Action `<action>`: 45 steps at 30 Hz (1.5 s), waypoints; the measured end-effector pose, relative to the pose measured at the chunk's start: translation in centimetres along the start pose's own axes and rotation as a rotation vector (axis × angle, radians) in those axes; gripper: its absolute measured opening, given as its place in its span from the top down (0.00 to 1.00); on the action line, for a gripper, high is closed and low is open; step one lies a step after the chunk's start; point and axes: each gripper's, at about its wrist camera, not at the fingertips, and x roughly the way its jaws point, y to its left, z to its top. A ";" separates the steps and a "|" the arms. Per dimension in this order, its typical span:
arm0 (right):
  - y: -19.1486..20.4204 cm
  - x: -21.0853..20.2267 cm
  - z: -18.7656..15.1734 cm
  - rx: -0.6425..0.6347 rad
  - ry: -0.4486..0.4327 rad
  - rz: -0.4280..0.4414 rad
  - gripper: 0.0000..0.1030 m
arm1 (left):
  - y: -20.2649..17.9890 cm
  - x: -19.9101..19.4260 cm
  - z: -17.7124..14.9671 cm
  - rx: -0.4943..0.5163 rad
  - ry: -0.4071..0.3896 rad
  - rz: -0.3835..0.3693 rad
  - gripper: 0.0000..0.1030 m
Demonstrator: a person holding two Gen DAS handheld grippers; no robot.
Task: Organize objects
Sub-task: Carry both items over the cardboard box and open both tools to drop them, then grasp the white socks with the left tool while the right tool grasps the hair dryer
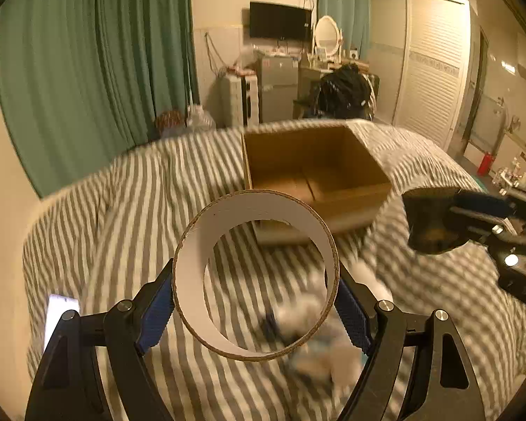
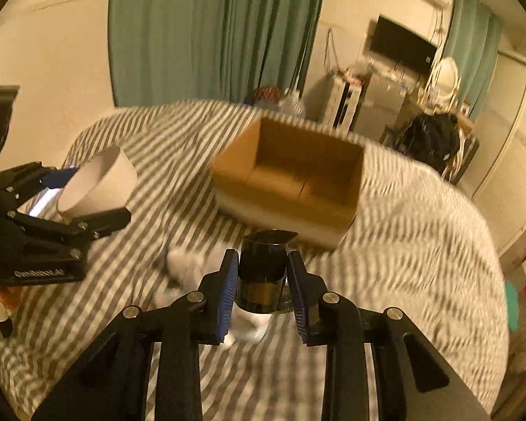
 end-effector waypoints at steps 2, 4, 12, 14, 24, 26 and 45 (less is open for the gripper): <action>-1.0 -0.3 2.1 -0.010 -0.036 -0.019 0.73 | -0.1 0.9 2.3 0.001 -0.023 -0.006 0.19; -2.1 -0.1 4.3 -0.010 -0.064 -0.035 0.73 | 0.0 2.1 4.5 -0.012 -0.036 -0.038 0.19; -6.3 5.2 11.7 0.026 -0.110 -0.044 0.73 | -0.9 9.7 11.1 0.000 -0.053 -0.061 0.19; -7.2 7.1 12.8 0.041 -0.111 -0.040 0.73 | -1.2 12.3 12.2 0.014 -0.036 -0.074 0.19; -10.0 19.1 13.4 0.103 -0.005 -0.011 0.73 | -2.7 21.1 11.5 0.177 0.062 -0.082 0.19; -10.5 20.8 12.7 0.117 0.018 -0.003 0.73 | -3.0 21.9 11.2 0.191 0.077 -0.084 0.19; -10.8 9.3 9.6 0.214 -0.119 -0.088 0.26 | -1.1 8.1 7.8 0.014 -0.066 0.042 0.01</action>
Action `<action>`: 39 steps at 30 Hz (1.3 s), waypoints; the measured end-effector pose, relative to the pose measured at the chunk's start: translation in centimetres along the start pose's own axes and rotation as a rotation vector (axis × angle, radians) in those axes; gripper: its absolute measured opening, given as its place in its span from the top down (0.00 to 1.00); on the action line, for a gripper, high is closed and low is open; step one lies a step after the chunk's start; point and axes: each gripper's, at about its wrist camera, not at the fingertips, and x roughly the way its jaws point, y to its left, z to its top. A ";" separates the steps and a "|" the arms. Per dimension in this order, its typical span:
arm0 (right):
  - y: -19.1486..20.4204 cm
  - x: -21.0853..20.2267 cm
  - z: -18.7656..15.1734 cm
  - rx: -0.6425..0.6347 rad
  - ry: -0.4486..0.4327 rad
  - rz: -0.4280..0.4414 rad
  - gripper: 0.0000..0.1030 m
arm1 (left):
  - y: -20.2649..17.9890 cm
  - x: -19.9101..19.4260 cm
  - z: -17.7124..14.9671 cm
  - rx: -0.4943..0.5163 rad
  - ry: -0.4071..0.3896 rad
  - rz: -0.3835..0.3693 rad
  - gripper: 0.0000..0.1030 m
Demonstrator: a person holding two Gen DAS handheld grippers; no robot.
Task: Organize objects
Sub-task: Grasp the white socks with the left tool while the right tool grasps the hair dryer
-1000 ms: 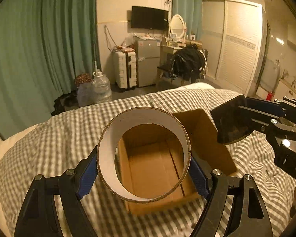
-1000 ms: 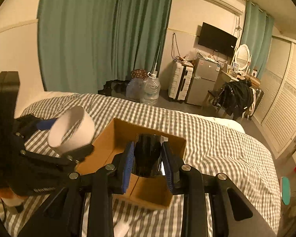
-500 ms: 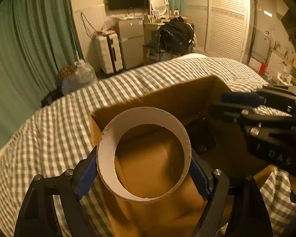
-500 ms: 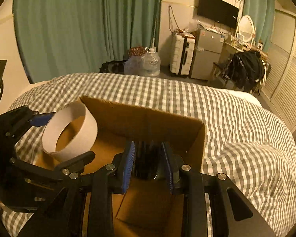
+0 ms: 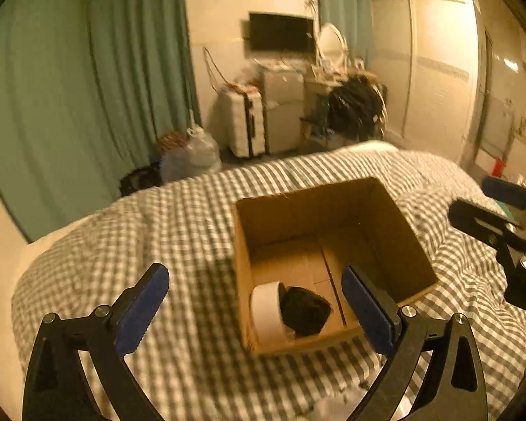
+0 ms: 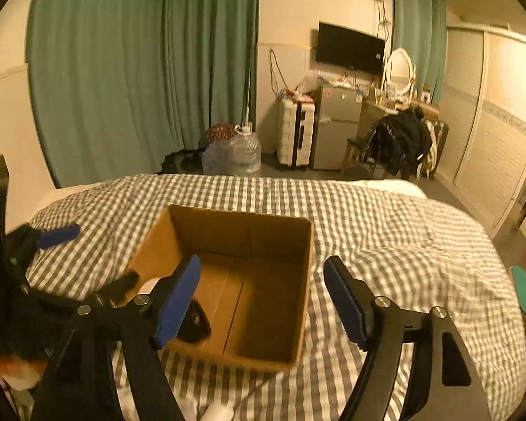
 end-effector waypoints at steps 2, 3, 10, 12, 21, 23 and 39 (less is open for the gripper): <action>0.5 -2.3 -0.5 -0.010 -0.021 -0.016 0.23 | 0.5 -1.8 -0.8 -0.011 -0.018 0.037 0.01; 0.8 -3.5 -0.8 -0.015 -0.030 -0.019 0.22 | 0.6 -2.5 -1.2 -0.011 -0.021 0.052 0.01; 2.3 -6.3 -5.5 -0.013 0.013 0.022 0.22 | 1.4 -3.9 -5.4 -0.056 0.032 0.099 0.01; 2.9 -6.3 -7.1 -0.034 0.031 0.021 0.22 | 1.0 -3.5 -7.1 -0.034 0.047 0.122 0.01; 1.9 -4.1 -13.7 0.054 0.137 -0.003 0.22 | -1.6 -0.6 -12.9 0.043 0.177 0.051 0.01; 1.7 -3.1 -14.9 0.089 0.178 0.007 0.22 | -2.0 -0.2 -13.9 0.062 0.201 0.027 0.01; 5.2 2.9 -19.6 0.010 0.439 0.049 0.24 | -0.1 2.3 -16.3 0.039 0.291 -0.047 0.01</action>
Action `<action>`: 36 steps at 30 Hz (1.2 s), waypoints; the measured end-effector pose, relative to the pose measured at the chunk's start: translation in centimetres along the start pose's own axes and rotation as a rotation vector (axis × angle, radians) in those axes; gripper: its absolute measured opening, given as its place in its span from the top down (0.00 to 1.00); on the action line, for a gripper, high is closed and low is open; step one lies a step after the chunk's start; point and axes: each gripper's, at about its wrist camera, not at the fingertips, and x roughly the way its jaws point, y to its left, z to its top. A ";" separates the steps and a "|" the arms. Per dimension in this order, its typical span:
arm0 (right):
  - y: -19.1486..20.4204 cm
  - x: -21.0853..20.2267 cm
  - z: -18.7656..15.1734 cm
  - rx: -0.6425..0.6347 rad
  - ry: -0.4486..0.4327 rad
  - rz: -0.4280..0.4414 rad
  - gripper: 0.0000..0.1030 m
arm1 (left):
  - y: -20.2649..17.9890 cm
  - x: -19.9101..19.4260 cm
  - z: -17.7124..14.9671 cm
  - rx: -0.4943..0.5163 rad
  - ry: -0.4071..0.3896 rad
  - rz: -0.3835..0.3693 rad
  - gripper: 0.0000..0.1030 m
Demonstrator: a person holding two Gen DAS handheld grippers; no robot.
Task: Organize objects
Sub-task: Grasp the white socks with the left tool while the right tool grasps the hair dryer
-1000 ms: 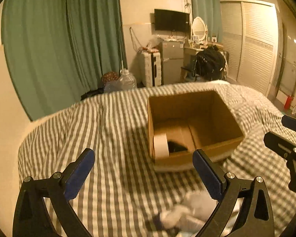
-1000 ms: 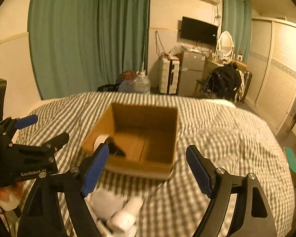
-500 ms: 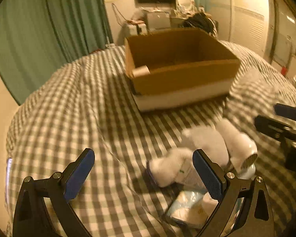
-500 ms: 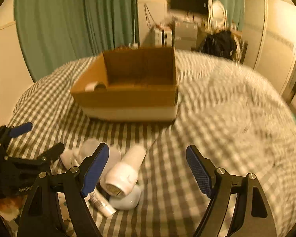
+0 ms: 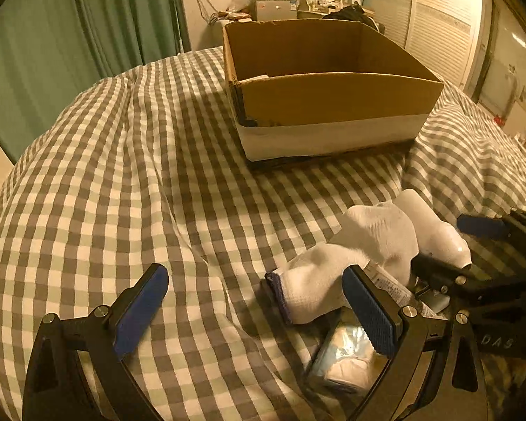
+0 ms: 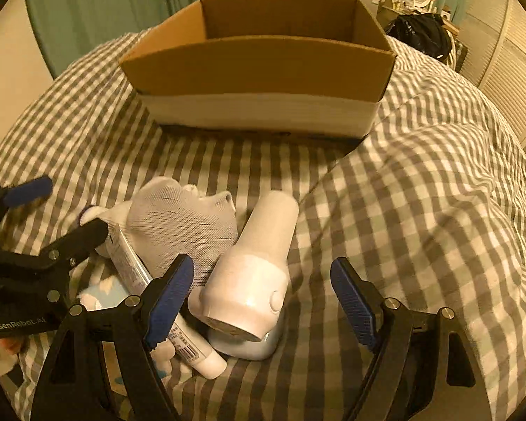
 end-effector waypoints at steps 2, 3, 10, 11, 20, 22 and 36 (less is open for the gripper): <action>0.3 0.2 -0.2 -0.017 0.017 0.025 0.36 | -0.2 -0.1 0.1 0.005 -0.002 0.002 0.01; 0.6 0.2 -0.1 -0.023 0.024 0.039 0.39 | -0.2 -0.1 0.0 0.006 -0.003 0.003 0.01; 0.6 -1.3 -0.3 -0.025 -0.015 0.073 0.44 | -0.7 -0.5 0.2 0.030 -0.012 -0.004 0.01; 0.5 -1.9 -0.3 -0.026 -0.034 0.066 0.44 | -0.9 -0.6 0.3 0.037 -0.014 -0.013 0.01; -2.0 -6.5 1.1 0.024 -0.202 -0.066 0.44 | -4.9 0.8 1.9 0.118 0.018 -0.124 0.01; -2.4 -6.6 1.2 0.035 -0.203 -0.058 0.44 | -5.7 1.7 2.3 0.128 0.037 -0.146 0.01; -2.6 -6.4 1.2 0.035 -0.199 -0.033 0.44 | -5.5 4.0 3.6 0.021 0.118 -0.273 0.30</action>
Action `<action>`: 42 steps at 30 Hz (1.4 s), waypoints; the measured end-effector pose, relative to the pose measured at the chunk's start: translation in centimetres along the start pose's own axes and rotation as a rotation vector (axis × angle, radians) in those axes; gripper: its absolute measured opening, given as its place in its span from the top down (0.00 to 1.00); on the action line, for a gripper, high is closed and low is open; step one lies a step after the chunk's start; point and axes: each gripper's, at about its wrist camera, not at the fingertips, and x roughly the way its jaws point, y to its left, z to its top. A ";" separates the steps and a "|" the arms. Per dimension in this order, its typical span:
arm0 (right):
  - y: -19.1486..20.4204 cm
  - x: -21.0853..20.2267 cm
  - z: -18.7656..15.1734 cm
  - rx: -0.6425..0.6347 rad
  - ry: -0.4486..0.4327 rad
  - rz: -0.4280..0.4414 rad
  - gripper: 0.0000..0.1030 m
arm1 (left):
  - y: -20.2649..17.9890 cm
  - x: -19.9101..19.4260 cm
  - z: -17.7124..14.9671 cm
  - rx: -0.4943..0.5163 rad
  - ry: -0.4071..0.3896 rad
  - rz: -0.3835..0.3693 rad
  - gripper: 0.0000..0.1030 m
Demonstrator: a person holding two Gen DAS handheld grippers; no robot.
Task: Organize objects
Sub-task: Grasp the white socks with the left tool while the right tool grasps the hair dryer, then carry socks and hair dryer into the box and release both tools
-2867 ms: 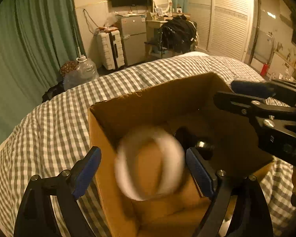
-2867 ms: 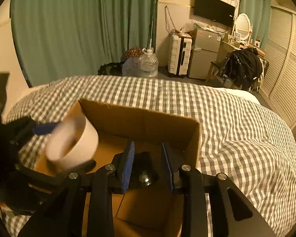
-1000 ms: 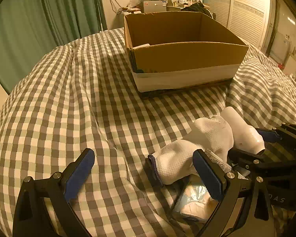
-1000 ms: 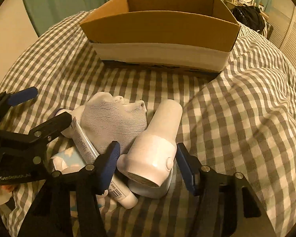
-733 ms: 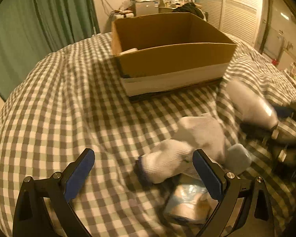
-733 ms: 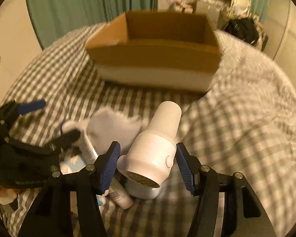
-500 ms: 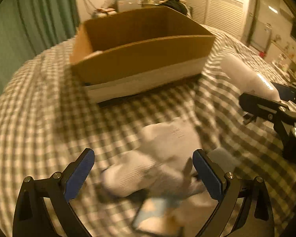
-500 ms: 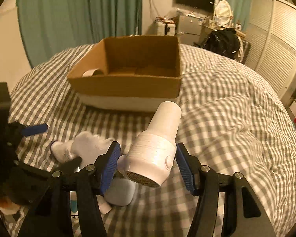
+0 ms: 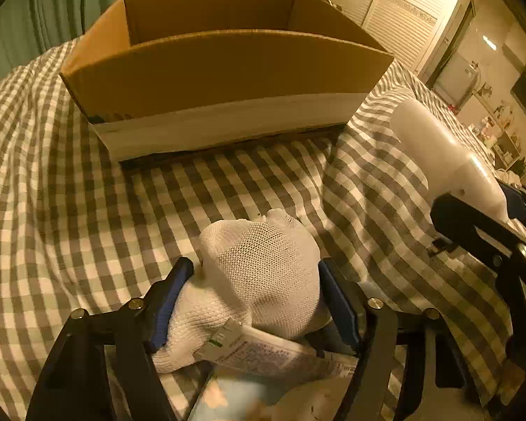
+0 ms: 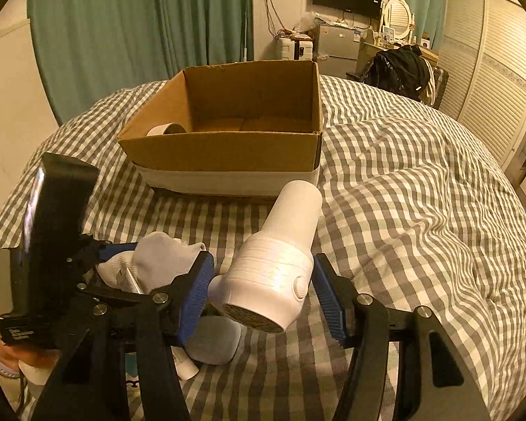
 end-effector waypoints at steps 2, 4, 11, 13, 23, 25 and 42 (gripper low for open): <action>0.0 -0.3 0.1 0.000 -0.008 -0.006 0.44 | -0.1 -0.7 -0.1 -0.001 -0.014 0.015 0.32; 0.1 -0.5 0.1 -0.002 -0.018 -0.009 0.44 | -0.2 -1.8 -0.3 0.002 -0.035 0.036 0.34; 0.9 -2.1 1.0 -0.033 -0.063 -0.034 0.44 | 0.3 -7.3 -0.2 -0.011 -0.150 0.077 0.35; 1.3 -3.0 1.4 -0.047 -0.090 -0.035 0.44 | 0.4 -9.0 0.2 -0.014 -0.186 0.094 0.35; 2.5 -8.3 3.8 -0.078 -0.194 -0.022 0.44 | 0.6 -15.3 1.8 -0.011 -0.298 0.127 0.35; 2.7 -9.3 4.4 -0.086 -0.213 -0.016 0.44 | 0.7 -16.3 2.7 -0.005 -0.324 0.142 0.35; 1.9 -9.3 17.8 -0.093 -0.365 0.062 0.44 | 4.1 -16.9 16.0 -0.008 -0.487 0.190 0.35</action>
